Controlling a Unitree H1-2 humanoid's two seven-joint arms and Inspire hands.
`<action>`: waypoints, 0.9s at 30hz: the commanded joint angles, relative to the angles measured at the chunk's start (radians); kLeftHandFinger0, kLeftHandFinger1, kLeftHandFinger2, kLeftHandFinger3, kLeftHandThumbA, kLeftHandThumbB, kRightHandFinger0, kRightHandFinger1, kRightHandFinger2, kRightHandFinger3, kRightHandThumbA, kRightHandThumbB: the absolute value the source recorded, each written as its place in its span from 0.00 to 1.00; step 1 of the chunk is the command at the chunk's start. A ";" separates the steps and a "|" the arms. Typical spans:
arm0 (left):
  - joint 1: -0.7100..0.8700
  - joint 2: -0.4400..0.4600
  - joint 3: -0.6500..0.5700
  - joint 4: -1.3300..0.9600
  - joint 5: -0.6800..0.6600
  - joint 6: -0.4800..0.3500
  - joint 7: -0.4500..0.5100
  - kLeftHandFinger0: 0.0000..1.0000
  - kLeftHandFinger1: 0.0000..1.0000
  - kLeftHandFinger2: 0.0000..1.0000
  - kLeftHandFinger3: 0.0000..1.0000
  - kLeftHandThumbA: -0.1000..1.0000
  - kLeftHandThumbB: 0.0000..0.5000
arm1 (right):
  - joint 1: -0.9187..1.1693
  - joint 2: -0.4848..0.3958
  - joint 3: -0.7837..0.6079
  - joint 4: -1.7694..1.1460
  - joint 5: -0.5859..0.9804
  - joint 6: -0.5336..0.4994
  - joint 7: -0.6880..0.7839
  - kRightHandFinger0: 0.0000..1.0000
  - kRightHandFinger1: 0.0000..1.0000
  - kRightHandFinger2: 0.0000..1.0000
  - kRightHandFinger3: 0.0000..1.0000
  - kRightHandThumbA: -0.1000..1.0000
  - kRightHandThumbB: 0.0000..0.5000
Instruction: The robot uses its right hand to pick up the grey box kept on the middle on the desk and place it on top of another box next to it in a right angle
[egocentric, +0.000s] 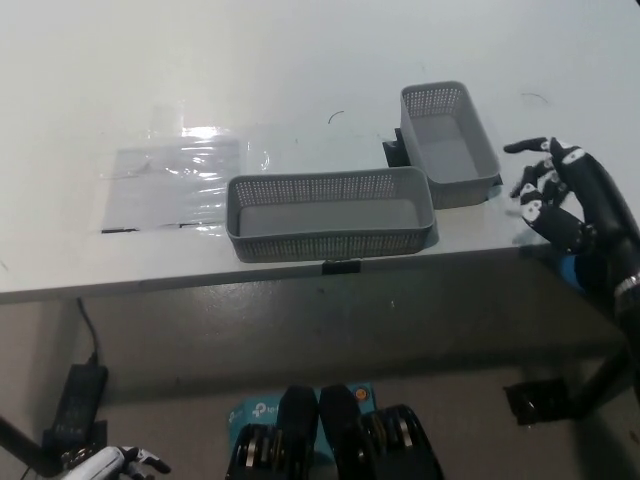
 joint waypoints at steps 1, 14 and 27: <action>-0.010 0.020 0.016 -0.012 0.012 -0.009 -0.013 0.39 0.43 0.56 0.67 0.36 0.71 | -0.088 -0.040 0.035 0.043 -0.030 -0.065 0.057 0.32 0.40 0.59 0.78 0.11 0.57; -0.012 0.021 0.024 -0.006 0.005 -0.008 -0.022 0.40 0.44 0.59 0.69 0.35 0.71 | -0.245 -0.070 0.204 0.135 -0.204 -0.056 0.099 0.96 1.00 1.00 0.99 0.26 0.52; -0.028 0.021 0.023 -0.020 0.011 0.000 -0.026 0.41 0.44 0.58 0.68 0.32 0.67 | -0.353 -0.102 0.376 0.264 -0.350 -0.058 0.208 1.00 1.00 1.00 1.00 0.42 0.60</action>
